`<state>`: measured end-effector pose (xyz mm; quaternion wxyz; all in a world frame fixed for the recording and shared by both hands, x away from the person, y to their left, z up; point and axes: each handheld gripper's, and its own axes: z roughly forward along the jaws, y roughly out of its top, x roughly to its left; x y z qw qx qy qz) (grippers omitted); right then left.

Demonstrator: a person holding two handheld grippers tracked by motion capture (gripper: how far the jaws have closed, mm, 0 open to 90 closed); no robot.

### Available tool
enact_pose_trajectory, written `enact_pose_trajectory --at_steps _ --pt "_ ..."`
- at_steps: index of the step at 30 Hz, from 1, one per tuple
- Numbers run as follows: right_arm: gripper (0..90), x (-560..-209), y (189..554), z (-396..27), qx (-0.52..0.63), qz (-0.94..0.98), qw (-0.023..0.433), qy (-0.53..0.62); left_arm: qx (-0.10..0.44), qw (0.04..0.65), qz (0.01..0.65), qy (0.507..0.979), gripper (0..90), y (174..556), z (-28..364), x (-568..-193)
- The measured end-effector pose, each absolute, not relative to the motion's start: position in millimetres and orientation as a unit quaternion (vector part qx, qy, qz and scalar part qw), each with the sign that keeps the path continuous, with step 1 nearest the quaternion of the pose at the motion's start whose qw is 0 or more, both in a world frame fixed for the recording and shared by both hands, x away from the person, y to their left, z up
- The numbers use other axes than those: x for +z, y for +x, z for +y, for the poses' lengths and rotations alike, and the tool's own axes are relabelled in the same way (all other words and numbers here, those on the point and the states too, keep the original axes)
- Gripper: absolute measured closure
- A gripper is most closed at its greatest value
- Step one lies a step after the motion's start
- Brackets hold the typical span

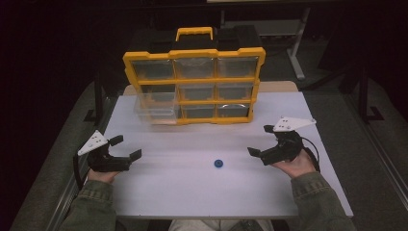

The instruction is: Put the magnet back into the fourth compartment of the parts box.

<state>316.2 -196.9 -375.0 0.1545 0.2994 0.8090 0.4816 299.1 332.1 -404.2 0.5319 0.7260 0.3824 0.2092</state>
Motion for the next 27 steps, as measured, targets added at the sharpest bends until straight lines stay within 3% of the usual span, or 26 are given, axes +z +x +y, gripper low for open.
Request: enact_pose_trajectory --at_steps 27 --pt "0.0 -369 334 -151 0.452 0.848 0.123 0.249 0.215 0.543 0.386 0.714 0.0 298 336 -402"
